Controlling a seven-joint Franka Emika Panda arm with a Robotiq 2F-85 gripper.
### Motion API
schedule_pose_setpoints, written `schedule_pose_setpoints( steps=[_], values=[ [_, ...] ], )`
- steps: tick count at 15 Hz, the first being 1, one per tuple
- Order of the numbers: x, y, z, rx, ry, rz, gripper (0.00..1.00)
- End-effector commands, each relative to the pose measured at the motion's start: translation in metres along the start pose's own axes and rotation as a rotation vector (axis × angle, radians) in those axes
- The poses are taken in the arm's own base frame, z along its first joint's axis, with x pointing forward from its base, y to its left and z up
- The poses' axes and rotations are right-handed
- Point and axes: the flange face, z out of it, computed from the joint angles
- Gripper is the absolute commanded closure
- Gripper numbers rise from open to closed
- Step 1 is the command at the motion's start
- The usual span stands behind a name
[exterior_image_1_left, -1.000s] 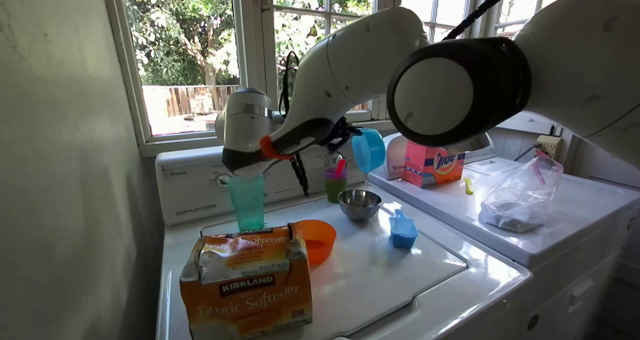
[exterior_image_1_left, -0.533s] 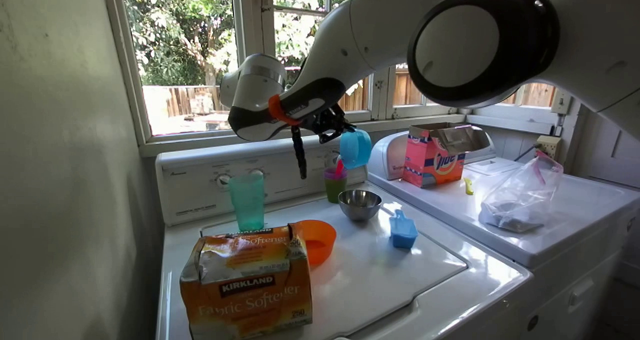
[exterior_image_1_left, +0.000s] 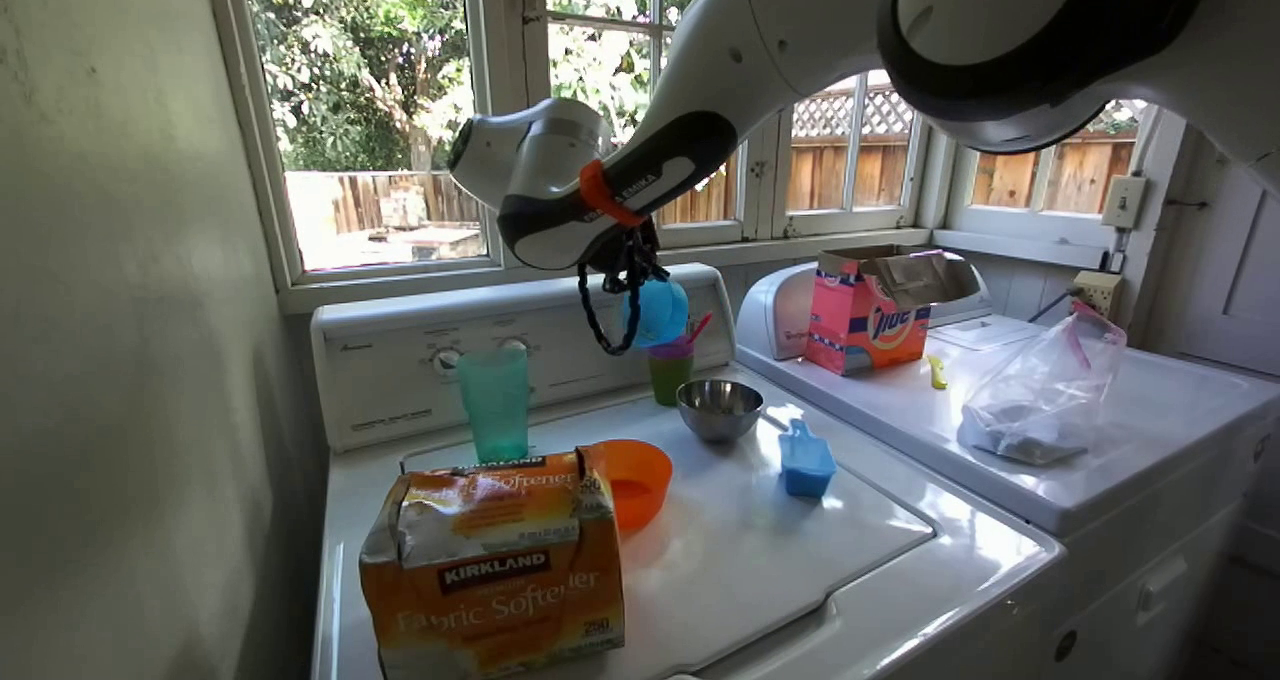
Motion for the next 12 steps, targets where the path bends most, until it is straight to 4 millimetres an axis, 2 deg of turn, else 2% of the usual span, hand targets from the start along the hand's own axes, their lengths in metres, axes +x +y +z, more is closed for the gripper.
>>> schedule_pose_setpoints(
  steps=[1, 4, 8, 12],
  values=[
    [-0.018, -0.006, -0.007, 0.098, 0.172, 0.033, 0.99],
    [-0.026, -0.007, -0.008, 0.184, 0.325, 0.052, 0.99],
    [-0.038, -0.010, 0.000, 0.344, 0.503, 0.056, 0.99],
    [-0.063, -0.011, 0.031, 0.530, 0.612, 0.006, 0.99]
  ],
)
